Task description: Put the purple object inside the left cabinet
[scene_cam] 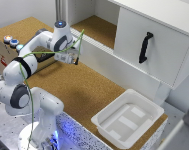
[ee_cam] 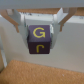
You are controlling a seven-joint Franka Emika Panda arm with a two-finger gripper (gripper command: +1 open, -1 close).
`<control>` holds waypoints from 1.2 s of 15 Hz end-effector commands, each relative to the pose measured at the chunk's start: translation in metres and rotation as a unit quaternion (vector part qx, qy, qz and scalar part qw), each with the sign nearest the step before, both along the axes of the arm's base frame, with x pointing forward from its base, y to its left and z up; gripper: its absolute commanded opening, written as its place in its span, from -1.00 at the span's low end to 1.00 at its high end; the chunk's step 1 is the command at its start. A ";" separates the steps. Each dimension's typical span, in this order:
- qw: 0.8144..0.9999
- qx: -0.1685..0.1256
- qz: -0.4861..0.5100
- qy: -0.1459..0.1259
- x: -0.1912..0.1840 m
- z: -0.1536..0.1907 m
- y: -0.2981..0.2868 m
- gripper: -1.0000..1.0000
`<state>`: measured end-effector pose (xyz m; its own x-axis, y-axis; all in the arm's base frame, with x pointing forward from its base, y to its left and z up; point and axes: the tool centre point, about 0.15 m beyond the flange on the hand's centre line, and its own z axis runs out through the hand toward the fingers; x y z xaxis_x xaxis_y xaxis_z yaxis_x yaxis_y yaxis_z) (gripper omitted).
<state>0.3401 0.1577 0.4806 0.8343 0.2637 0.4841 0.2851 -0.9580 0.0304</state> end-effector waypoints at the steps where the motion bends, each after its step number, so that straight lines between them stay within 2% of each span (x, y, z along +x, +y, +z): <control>1: 0.996 -0.032 -0.081 0.031 0.072 0.040 0.099 -1.00; 3: 0.993 -0.036 -0.111 0.035 0.089 0.046 0.116 -1.00; 4: 0.989 -0.024 -0.135 0.059 0.104 0.047 0.122 -1.00; 6: 0.981 -0.021 -0.177 0.071 0.126 0.048 0.125 -1.00; 10: 0.970 -0.028 -0.225 0.084 0.157 0.042 0.113 -1.00; 11: 0.970 -0.035 -0.227 0.084 0.165 0.040 0.110 -1.00; 18: 0.975 -0.035 -0.210 0.068 0.232 0.031 0.098 -1.00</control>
